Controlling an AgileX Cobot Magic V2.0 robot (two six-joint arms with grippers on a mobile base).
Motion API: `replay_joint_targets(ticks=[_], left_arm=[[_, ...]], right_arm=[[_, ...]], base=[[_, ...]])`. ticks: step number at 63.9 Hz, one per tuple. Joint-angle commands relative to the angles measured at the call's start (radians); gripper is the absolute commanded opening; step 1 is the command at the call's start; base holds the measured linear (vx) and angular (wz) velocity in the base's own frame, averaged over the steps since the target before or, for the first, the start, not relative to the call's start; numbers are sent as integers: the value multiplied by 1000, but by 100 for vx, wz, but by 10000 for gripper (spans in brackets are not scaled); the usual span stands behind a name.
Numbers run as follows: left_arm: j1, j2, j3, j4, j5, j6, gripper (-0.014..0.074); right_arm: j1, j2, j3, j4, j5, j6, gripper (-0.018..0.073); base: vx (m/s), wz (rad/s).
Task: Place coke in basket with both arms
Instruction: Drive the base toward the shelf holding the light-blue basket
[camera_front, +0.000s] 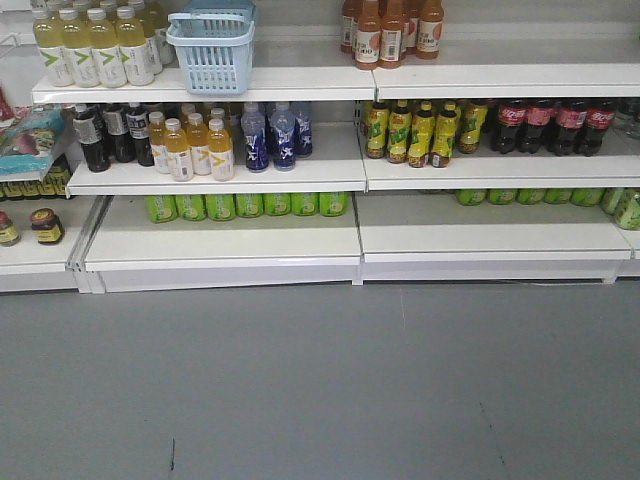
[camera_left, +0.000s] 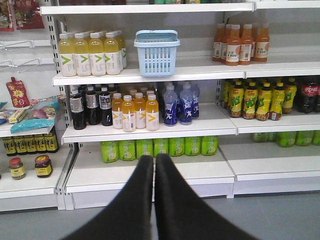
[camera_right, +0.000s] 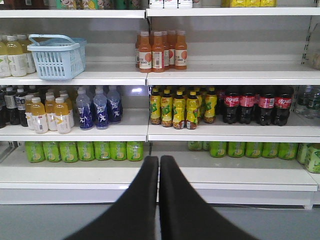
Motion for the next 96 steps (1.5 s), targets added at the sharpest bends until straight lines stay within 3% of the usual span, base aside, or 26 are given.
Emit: replay_joint_targets(ticks=[1, 96], left_arm=[[-6, -19, 0, -7, -69, -9, -6], [-6, -19, -1, -7, -69, -9, -6]], right_arm=[[-3, -18, 11, -3, -74, -8, -9], [-3, -18, 11, -3, -74, -8, -9]], base=[[0, 0], [9, 2]])
